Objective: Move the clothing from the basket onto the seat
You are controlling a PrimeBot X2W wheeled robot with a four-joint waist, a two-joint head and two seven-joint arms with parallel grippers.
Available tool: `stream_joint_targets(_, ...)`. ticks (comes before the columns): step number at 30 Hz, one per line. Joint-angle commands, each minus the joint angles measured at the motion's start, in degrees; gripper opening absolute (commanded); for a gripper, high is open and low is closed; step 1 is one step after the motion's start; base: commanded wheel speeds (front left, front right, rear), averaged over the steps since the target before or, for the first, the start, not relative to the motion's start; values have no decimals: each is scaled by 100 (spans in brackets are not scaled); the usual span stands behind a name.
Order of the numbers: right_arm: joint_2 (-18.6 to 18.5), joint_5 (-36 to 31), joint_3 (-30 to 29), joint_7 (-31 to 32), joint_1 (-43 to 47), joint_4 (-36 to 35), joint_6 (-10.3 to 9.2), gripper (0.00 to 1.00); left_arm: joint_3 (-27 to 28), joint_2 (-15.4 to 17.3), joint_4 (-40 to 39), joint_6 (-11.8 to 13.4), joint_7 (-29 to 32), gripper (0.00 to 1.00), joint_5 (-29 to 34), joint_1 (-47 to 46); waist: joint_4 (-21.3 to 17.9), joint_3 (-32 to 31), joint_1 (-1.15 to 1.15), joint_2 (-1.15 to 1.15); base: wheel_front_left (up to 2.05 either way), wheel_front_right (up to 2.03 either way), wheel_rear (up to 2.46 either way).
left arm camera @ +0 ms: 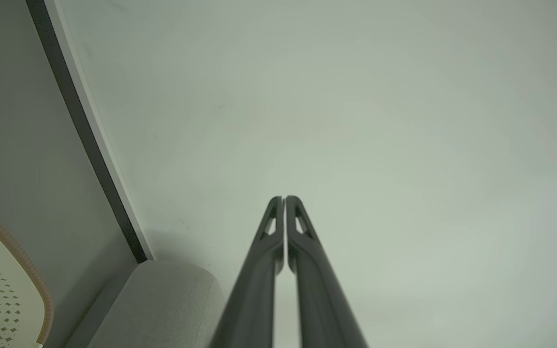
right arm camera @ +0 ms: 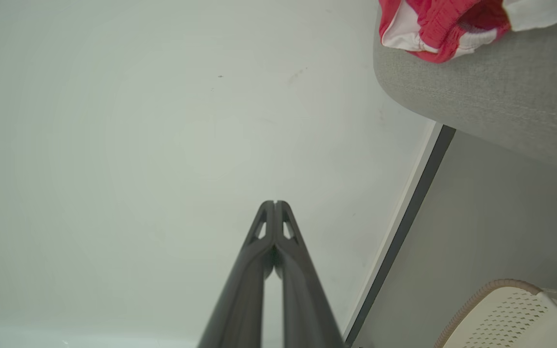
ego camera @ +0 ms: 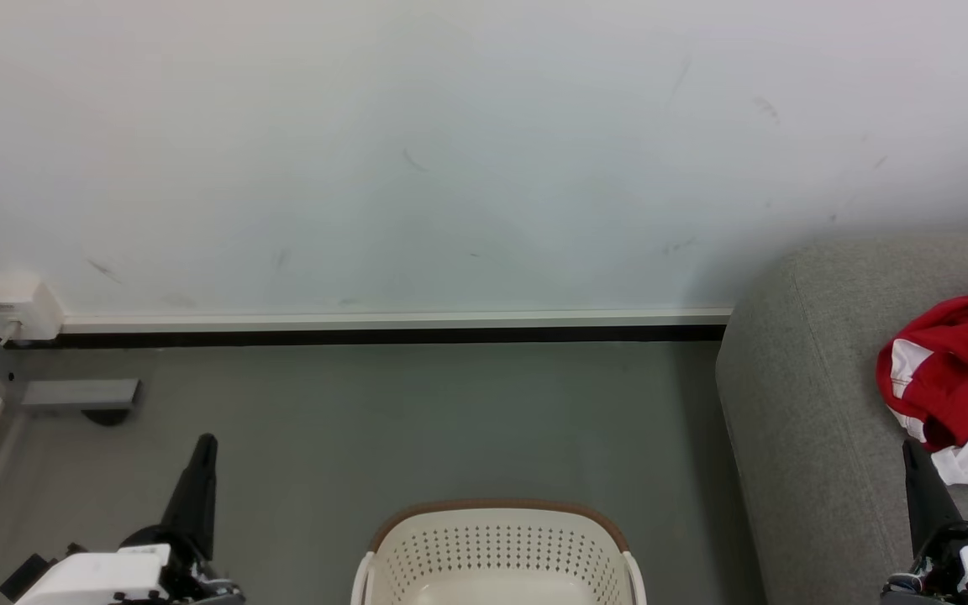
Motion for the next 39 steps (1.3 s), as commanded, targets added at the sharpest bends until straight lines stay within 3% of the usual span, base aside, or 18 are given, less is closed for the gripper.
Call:
stream_joint_targets(1,-6,145,-24,36,-63,-25,-12,0,19,8,-22,19,37,0,-153,-63,0,3,0,0,0,0,0)
stream_joint_targets(39,-147,248,142,-106,-43,-45,-12,0,18,9,-20,19,38,0,-133,-53,0,3,0,0,0,0,0)
